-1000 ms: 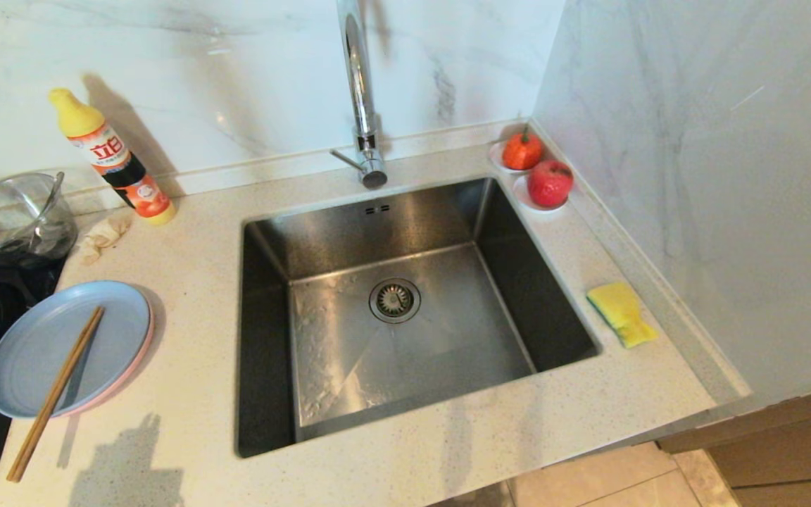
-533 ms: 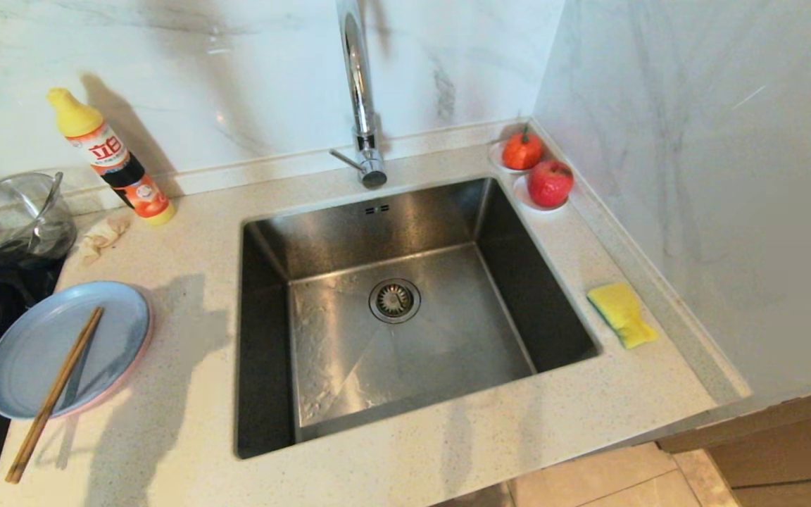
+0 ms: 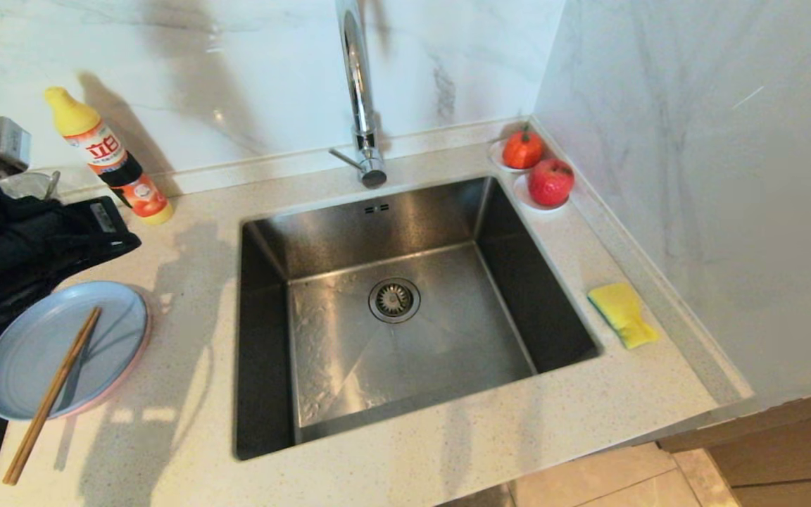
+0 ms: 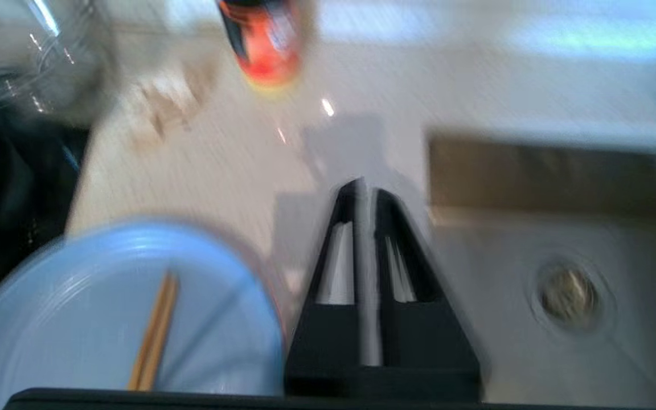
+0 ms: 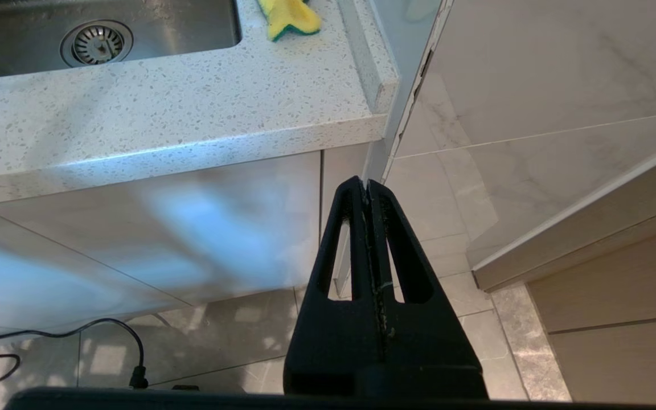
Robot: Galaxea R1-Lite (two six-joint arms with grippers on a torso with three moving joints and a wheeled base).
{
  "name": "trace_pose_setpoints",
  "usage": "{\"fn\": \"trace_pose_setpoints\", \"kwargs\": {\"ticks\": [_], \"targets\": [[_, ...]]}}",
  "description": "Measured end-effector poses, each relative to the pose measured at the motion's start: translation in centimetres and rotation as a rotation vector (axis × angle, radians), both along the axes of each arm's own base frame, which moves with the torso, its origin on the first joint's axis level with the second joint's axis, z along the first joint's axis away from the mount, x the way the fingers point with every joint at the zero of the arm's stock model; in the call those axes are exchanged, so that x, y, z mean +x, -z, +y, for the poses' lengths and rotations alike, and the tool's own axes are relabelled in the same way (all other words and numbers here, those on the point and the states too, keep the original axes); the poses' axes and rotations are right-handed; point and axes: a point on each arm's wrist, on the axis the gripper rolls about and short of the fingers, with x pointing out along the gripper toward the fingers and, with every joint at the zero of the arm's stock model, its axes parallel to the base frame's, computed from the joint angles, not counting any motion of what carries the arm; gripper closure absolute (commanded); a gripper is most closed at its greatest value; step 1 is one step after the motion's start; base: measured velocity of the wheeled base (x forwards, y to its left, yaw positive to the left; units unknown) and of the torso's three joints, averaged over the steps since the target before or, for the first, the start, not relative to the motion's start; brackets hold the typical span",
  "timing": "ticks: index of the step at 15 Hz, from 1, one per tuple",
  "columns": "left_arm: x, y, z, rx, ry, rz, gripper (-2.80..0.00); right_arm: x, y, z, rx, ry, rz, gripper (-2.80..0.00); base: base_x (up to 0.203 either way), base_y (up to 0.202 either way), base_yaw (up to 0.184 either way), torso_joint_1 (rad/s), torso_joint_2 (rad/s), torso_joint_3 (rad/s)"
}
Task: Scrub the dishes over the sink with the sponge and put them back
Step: Grab the dish soap
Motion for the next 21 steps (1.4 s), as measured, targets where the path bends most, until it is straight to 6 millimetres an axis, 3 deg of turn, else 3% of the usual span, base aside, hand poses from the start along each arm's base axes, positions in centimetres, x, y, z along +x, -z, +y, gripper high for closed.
{"fn": "trace_pose_setpoints", "kwargs": {"ticks": [4, 10, 21], "targets": [[3.3, 2.1, 0.9, -0.018, -0.061, 0.027, -2.8, 0.0, 0.0, 0.0, 0.0, 0.0, 0.0, 0.0, 0.0, 0.0, 0.0, 0.0, 0.0, 0.0], [5.9, 3.8, 2.8, -0.03, -0.194, -0.057, -2.8, 0.0, 0.0, 0.0, 0.0, 0.0, 0.001, 0.0, 0.0, 0.0, 0.0, 0.0, 0.0, 0.0], [11.2, 6.2, 3.8, -0.077, -0.312, -0.111, -2.8, 0.0, 0.0, 0.0, 0.0, 0.0, 0.0, 0.0, 0.0, 0.0, 0.0, 0.0, 0.0, 0.0]]}}
